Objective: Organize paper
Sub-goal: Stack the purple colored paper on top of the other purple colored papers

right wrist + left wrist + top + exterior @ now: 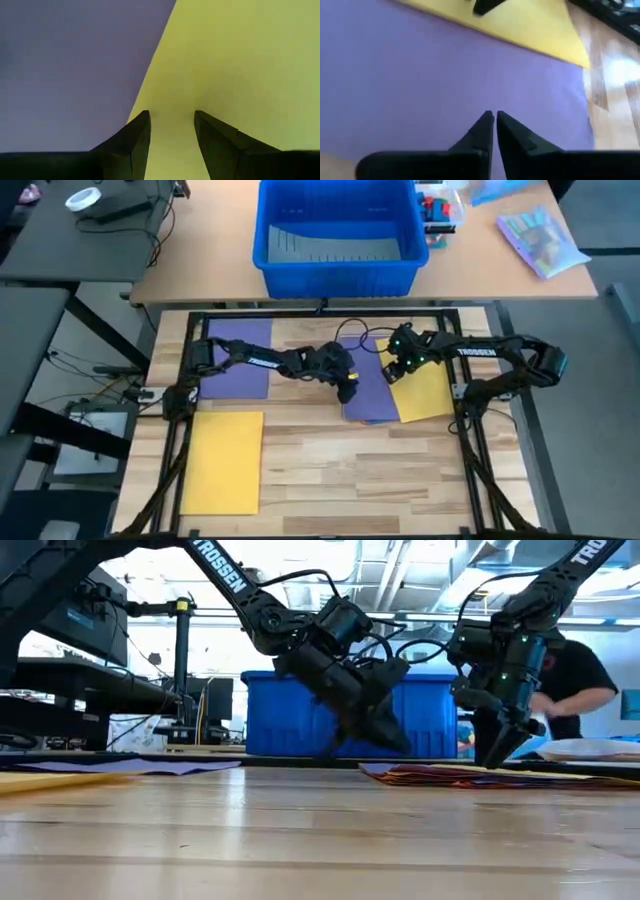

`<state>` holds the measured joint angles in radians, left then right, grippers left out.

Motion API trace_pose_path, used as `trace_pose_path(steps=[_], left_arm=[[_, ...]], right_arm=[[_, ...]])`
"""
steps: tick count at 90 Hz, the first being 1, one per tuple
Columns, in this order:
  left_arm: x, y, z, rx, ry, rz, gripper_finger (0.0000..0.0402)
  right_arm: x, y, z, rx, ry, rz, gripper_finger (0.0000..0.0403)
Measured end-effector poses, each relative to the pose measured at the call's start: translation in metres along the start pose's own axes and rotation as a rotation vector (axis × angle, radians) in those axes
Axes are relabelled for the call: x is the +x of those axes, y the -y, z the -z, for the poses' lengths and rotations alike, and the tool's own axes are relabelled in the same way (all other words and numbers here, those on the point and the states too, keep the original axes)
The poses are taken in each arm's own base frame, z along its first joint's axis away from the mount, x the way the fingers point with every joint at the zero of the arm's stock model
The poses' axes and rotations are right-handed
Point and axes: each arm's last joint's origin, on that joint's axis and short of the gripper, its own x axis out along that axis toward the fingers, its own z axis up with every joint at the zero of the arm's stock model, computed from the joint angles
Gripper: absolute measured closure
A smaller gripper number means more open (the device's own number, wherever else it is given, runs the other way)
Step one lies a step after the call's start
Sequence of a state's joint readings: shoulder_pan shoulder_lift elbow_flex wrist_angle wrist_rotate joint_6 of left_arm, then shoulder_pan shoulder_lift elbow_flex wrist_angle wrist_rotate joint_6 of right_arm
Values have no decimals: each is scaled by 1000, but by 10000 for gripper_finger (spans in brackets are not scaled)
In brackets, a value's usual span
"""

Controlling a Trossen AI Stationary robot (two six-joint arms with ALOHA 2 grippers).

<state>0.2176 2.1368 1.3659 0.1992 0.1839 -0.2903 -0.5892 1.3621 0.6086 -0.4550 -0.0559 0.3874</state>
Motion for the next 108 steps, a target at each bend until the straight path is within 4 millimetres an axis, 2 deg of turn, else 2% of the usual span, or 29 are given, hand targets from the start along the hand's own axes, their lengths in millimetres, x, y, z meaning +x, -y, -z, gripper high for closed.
trace_pose_path(steps=[20, 33, 38, 58, 87, 108], left_arm=[[5, 0, -2, 82, 62, 17, 400], [21, -9, 15, 31, 8, 3, 401], [24, -9, 15, 20, 6, 4, 401], [24, -9, 23, 67, -79, -15, 401], [12, -11, 37, 87, -313, -63, 402], [-14, -6, 27, 169, -400, -139, 402]], right_arm=[[0, 0, 0, 29, 0, 0, 260], [0, 0, 1, 91, -7, 3, 260], [0, 0, 1, 118, -12, 5, 260], [0, -4, 5, 118, -30, 5, 260], [3, -2, 9, 115, -43, 14, 260], [10, 4, 22, 117, -70, 29, 260]])
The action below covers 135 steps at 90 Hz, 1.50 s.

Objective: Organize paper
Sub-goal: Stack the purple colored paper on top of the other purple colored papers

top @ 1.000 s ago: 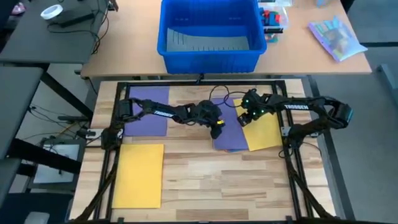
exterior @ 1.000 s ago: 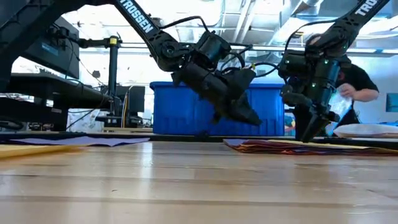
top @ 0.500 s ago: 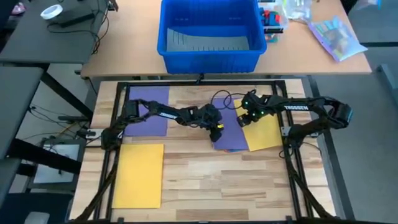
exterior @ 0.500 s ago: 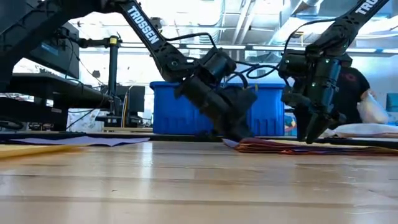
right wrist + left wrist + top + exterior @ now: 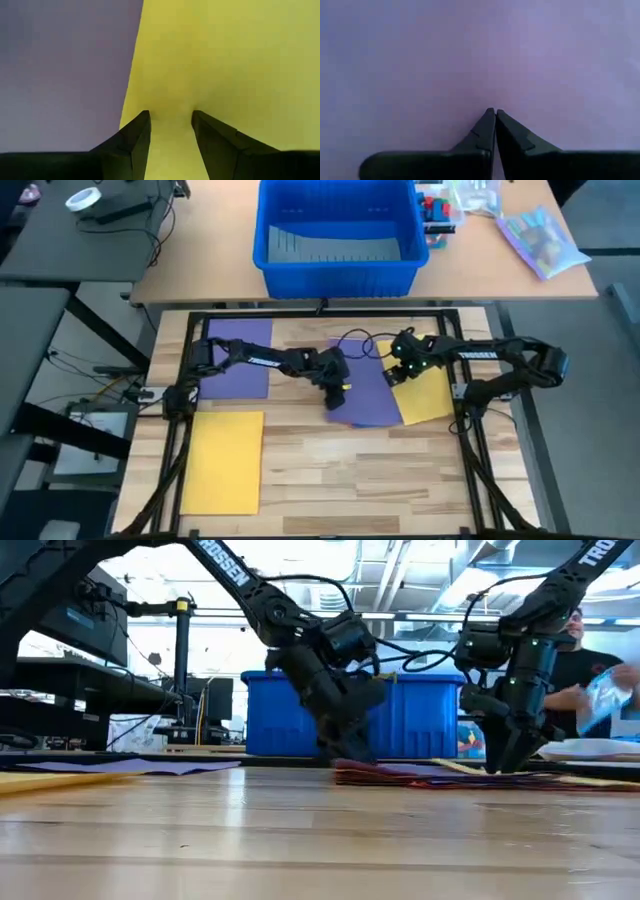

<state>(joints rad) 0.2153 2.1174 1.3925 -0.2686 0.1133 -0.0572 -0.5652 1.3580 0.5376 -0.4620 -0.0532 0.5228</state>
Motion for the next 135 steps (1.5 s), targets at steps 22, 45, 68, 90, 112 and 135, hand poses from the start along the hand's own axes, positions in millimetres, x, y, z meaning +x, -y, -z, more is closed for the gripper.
trace_pose_path(steps=[22, 45, 68, 90, 112, 135], left_arm=[[-37, -6, 3, 101, -122, -162, 402], [-48, -18, 21, -29, -310, -215, 402], [-51, -13, -7, -54, -31, -139, 402], [-48, -15, -10, -97, 51, -135, 402], [-35, -16, 5, -133, 104, -114, 402], [-33, -17, 21, -108, -26, -128, 402]], right_arm=[[1, 1, 1, 0, -1, 10, 260], [-3, -3, -3, -5, 0, -16, 260], [-13, -36, -12, -240, 86, -171, 260], [-13, -58, -9, -353, 197, -212, 260], [10, -59, -9, -475, 171, -126, 268], [21, -57, -3, -475, 80, -72, 279]])
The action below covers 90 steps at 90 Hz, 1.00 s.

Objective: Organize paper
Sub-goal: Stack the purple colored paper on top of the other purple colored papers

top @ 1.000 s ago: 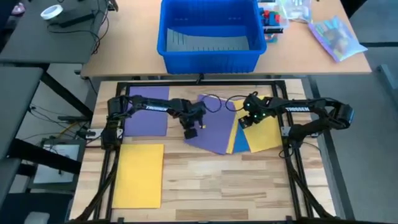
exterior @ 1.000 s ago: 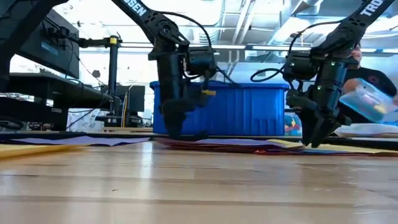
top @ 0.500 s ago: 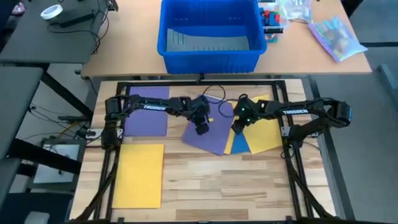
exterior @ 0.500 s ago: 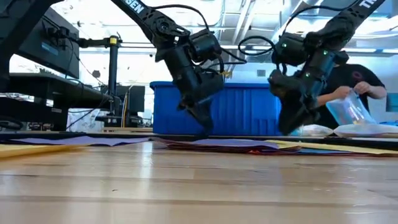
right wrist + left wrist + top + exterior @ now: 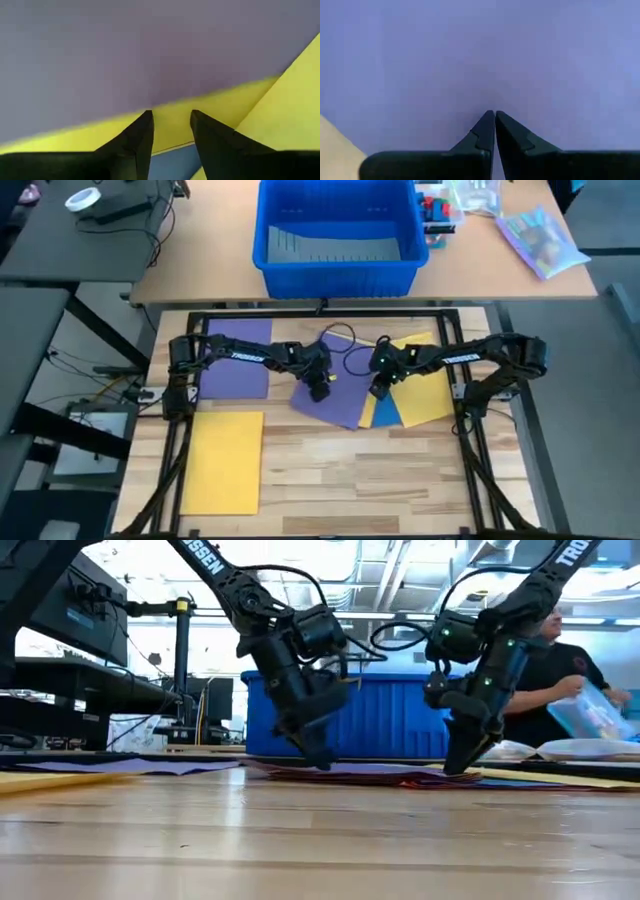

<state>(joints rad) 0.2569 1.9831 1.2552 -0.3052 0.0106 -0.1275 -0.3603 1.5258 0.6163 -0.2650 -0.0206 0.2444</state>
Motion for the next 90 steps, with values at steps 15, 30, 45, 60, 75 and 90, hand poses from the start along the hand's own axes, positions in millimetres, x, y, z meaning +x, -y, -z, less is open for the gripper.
trace_pose_path(steps=[15, 30, 45, 60, 75, 90], left_arm=[[-2, -2, 9, 41, -94, -47, 402], [-6, -7, 17, 36, -194, -106, 402], [-11, -6, 5, 27, -186, -115, 402], [-26, -2, -28, 53, -79, -103, 402], [-37, 4, -50, 123, 29, -1, 402], [-38, 4, -55, 90, 71, 112, 402]], right_arm=[[-2, 2, 2, -2, -19, 0, 280], [-3, 3, 6, 0, -57, 7, 280], [-3, 3, 6, 0, -61, 8, 280], [-3, 3, 6, 0, -61, 9, 280], [-3, 3, 6, 0, -61, 9, 280], [-2, 3, 6, 0, -61, 10, 280]])
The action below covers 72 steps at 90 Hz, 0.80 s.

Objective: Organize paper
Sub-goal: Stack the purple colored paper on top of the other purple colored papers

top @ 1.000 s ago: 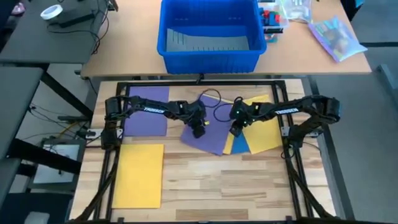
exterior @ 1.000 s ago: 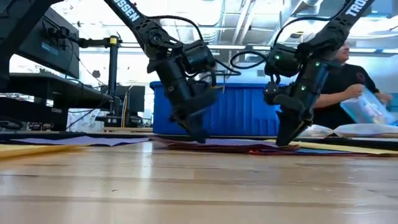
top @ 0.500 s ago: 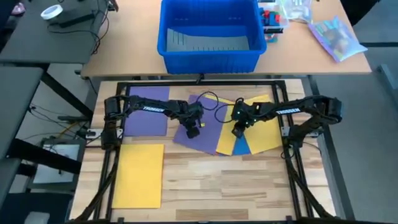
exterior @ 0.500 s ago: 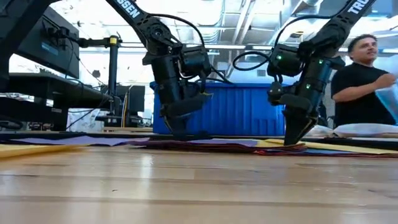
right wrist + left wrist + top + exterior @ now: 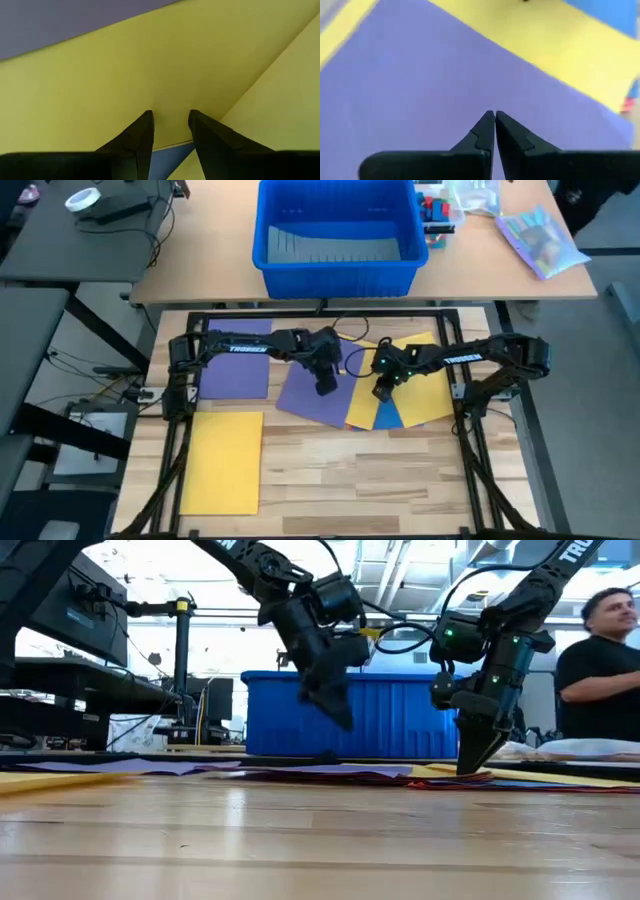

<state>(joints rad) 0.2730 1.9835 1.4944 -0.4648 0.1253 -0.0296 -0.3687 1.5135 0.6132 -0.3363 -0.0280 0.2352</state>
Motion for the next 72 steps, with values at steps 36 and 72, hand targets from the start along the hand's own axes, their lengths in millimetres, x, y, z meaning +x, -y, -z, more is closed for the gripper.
trace_pose_path(steps=[36, 72], left_arm=[[1, -1, 1, -31, 3, 1, 402], [38, 1, 8, -112, -9, 115, 402]], right_arm=[[0, 0, 0, 2, 5, -1, 280], [0, 1, -1, 7, 8, -1, 280]])
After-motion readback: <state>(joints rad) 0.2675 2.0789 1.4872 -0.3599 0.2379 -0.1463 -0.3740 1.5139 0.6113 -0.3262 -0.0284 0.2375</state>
